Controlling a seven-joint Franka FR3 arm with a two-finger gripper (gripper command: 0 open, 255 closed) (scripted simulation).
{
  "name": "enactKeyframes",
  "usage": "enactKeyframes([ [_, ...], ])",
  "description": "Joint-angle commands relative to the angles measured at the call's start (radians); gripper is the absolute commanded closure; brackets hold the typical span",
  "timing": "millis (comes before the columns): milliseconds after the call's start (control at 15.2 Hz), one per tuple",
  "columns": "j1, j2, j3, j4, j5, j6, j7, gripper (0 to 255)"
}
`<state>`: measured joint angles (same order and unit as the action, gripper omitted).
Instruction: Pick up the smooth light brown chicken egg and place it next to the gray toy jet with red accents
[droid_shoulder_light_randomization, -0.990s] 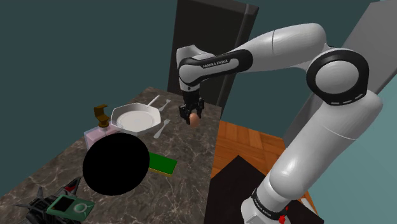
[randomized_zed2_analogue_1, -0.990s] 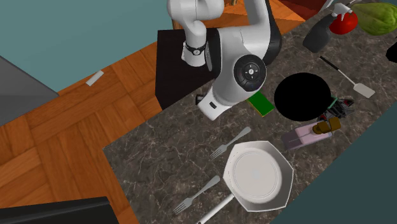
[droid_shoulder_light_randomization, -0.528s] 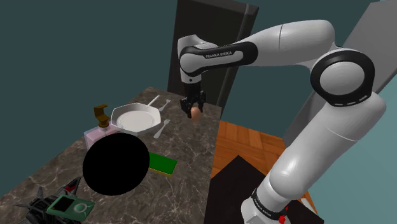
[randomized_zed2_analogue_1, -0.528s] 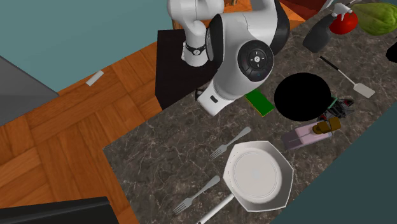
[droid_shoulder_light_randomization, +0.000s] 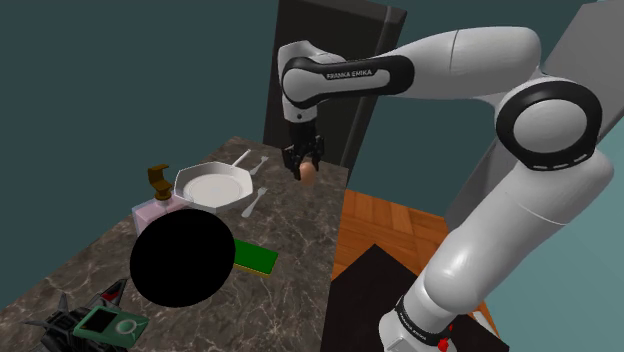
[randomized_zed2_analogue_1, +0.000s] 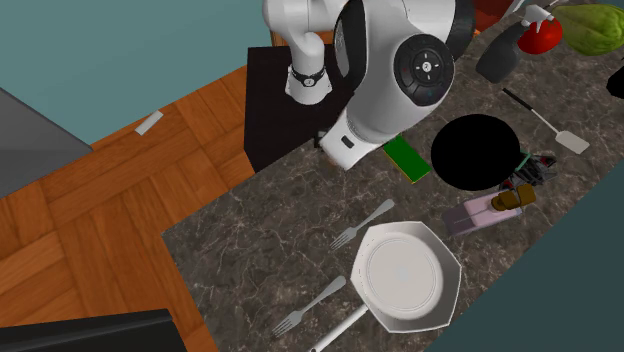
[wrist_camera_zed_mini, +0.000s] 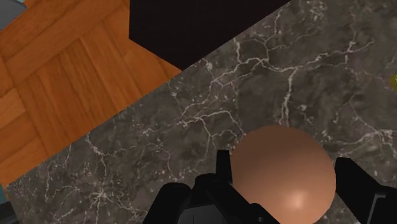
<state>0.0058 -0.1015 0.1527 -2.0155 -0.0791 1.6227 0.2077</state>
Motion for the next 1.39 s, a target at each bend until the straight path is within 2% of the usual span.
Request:
enactKeyframes([
  [0, 0.019, -0.021, 0.021, -0.015, 0.017, -0.009, 0.036, 255],
  [660, 0.133, -0.066, 0.155, -0.053, 0.118, -0.021, 0.256, 255],
  [1320, 0.244, -0.005, 0.299, 0.017, 0.191, -0.021, 0.5, 255],
])
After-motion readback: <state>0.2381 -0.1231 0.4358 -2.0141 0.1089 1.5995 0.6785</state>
